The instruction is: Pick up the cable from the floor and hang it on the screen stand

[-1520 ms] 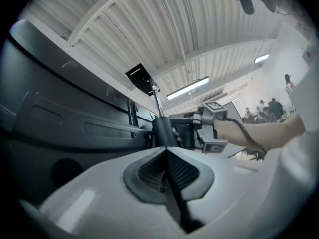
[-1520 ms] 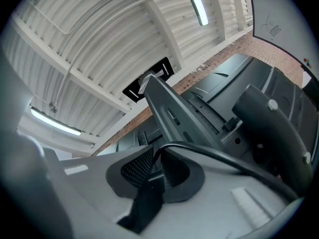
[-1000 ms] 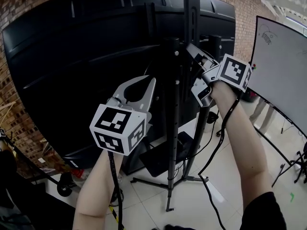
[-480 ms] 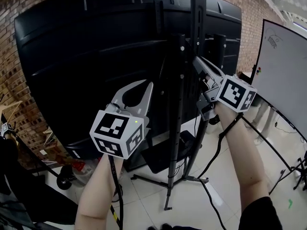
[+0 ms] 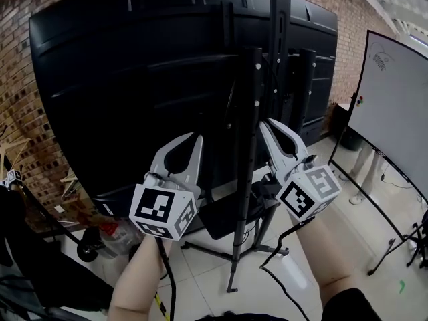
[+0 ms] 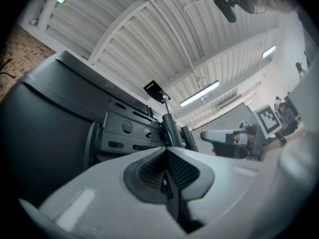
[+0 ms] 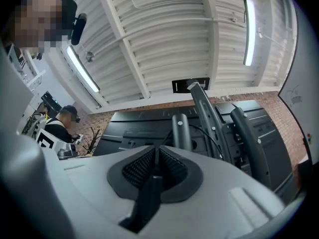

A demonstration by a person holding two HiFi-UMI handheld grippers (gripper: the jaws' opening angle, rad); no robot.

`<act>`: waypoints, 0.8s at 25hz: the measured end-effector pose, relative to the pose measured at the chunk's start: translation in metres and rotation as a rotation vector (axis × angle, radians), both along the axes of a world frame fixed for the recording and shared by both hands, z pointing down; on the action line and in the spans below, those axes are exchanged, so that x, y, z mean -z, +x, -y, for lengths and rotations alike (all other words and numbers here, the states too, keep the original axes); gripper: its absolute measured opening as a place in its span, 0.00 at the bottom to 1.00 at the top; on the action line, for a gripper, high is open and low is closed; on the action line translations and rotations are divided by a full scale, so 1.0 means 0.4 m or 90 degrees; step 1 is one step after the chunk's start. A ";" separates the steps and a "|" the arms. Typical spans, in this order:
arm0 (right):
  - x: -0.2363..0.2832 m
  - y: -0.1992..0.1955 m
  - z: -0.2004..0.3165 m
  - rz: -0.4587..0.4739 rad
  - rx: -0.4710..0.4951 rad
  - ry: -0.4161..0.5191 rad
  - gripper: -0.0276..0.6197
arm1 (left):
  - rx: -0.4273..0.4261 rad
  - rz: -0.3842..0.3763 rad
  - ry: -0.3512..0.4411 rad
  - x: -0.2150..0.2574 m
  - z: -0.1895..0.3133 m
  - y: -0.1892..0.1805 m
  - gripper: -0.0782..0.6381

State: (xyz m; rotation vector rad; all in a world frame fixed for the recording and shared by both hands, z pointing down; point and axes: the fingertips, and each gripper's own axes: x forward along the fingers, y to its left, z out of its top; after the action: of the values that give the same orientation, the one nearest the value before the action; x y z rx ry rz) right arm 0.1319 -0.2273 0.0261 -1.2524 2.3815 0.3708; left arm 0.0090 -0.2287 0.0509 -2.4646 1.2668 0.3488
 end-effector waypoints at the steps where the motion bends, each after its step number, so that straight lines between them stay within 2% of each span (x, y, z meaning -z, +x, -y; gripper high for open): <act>1: -0.015 -0.012 -0.009 -0.005 -0.004 0.003 0.09 | 0.005 0.001 0.002 -0.019 -0.011 -0.008 0.12; 7: -0.115 -0.071 -0.045 -0.040 -0.035 0.006 0.07 | 0.018 0.000 -0.012 -0.135 -0.077 -0.060 0.12; 14: -0.258 -0.145 -0.102 -0.065 -0.053 0.004 0.05 | 0.079 0.014 -0.016 -0.229 -0.137 -0.116 0.12; 20: -0.369 -0.200 -0.130 -0.064 -0.032 -0.049 0.05 | 0.088 0.049 -0.060 -0.336 -0.150 -0.107 0.12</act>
State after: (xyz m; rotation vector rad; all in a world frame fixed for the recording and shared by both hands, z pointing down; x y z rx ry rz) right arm 0.0520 -0.1752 0.1737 -1.3596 2.4726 0.3691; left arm -0.0339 -0.1685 0.1855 -2.4245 1.4409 0.1597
